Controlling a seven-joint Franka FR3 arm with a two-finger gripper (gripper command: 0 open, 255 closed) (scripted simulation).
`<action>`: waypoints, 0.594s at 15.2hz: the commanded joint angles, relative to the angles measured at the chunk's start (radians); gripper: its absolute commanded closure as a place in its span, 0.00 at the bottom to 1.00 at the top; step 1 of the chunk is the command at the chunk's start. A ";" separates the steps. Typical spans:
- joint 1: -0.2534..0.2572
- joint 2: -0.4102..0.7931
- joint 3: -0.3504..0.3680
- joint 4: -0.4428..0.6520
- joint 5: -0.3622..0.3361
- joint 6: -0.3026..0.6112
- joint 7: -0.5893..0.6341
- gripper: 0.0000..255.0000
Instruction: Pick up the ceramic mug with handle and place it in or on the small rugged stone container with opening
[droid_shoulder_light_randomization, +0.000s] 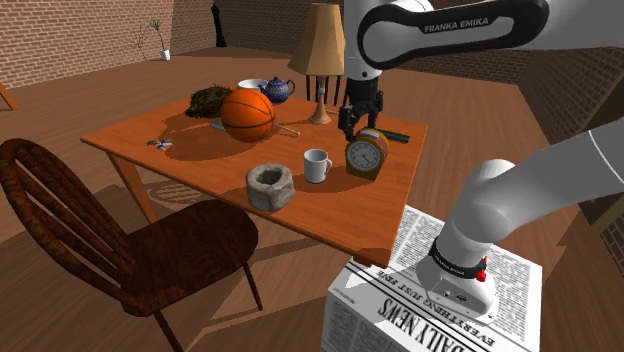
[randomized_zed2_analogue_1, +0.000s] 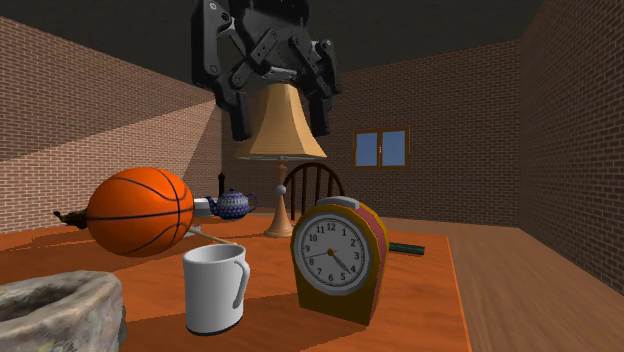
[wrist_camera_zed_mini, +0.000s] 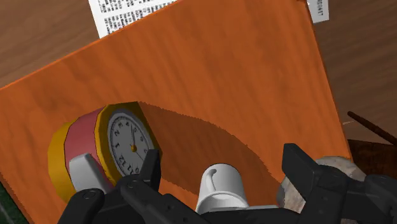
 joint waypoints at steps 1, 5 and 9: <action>-0.005 0.058 0.005 0.004 0.005 0.060 0.022 0.00; -0.015 0.192 0.014 0.022 0.011 0.183 0.064 0.00; -0.025 0.336 0.022 0.064 0.011 0.294 0.106 0.00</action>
